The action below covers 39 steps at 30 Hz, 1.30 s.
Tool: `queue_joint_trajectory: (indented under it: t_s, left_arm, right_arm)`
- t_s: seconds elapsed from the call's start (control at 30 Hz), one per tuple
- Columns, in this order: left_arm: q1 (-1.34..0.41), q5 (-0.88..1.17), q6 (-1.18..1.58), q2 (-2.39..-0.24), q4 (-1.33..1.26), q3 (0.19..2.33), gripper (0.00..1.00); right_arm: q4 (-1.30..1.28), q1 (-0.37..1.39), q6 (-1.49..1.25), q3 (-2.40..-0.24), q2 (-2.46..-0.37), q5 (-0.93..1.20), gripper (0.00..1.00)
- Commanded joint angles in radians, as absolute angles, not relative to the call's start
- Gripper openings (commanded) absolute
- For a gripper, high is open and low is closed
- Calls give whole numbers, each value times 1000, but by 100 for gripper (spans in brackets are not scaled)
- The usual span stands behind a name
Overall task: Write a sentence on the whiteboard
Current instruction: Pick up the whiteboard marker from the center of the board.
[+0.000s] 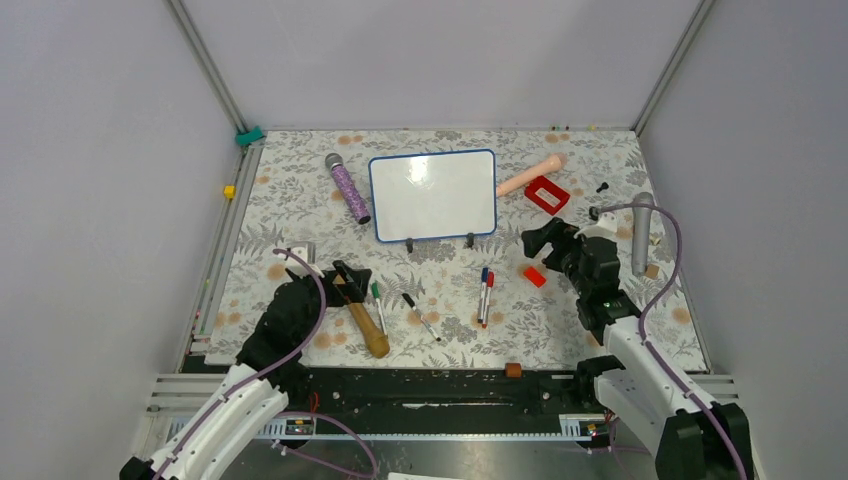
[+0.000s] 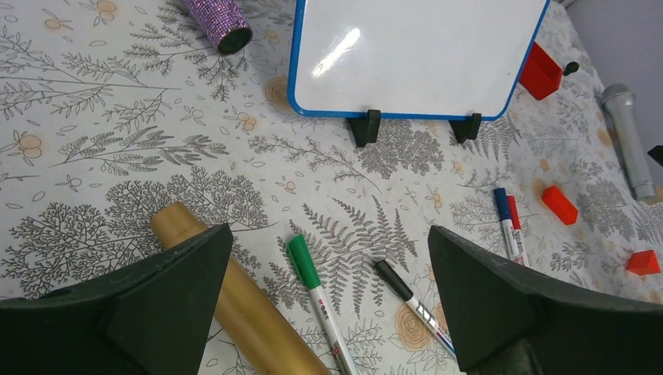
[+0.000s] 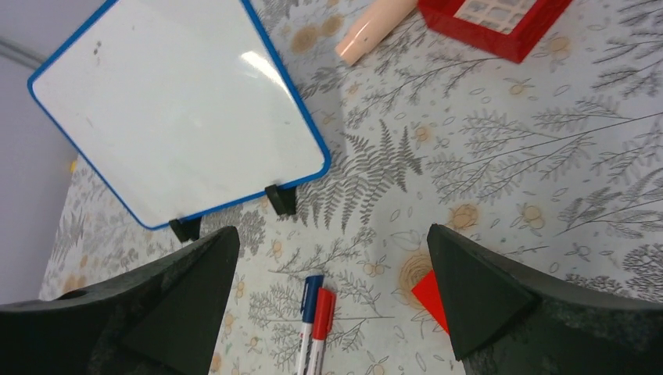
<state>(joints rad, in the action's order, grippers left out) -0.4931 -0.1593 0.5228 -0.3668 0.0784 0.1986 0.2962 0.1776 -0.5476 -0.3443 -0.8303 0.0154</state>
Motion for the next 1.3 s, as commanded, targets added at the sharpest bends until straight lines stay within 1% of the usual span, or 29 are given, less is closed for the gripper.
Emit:
queue_joint_trajectory:
  t_s: [0.0,0.1,0.2,0.3,0.43,0.53,0.6,0.7,0.73,0.8,0.93,1.0,1.07,1.27]
  left_arm:
    - [-497,-162,530,-404,34,220,99]
    - [-497,-161,531,-413,34,223,99]
    - [-497,-160,535,-408,33,221,99]
    - [-496,-157,538,-409,31,218,99]
    - [-496,-147,532,-410,20,215,99]
    - [-497,-145,531,-412,17,215,99]
    - [-497,-143,531,-414,14,215,99]
    - [-497,-141,530,-417,13,217,99]
    - [-497,-141,529,-417,11,216,99]
    - [-497,-141,529,-418,11,217,99]
    - [-496,-140,528,-422,14,218,99]
    - [-496,-139,528,-425,15,219,99]
    - [-497,-137,525,-427,15,222,99]
    - [-497,-131,523,-442,15,225,99]
  right_arm:
    - [246,273,-451,-418,-858,-42,99]
    - [194,355,-401,-466,-871,-115,99]
    - [88,469,-356,-547,-904,-236,99]
    - [-110,566,-349,-674,-973,-364,97]
    - [-351,626,-399,-830,-1093,-430,80]
    - [-492,643,-434,-910,-1156,-420,71]
    - [-548,651,-455,-949,-1192,-394,67]
    - [-586,675,-473,-973,-1231,-336,58]
    - [-577,691,-466,-974,-1238,-304,57]
    - [-568,730,-457,-985,-1255,-262,56]
    - [-617,814,-480,-1032,-1347,-325,57]
    - [-630,820,-489,-1043,-1396,-306,54]
    - [-643,820,-496,-1052,-1432,-305,47]
    - [-619,821,-501,-1063,-1542,-289,44]
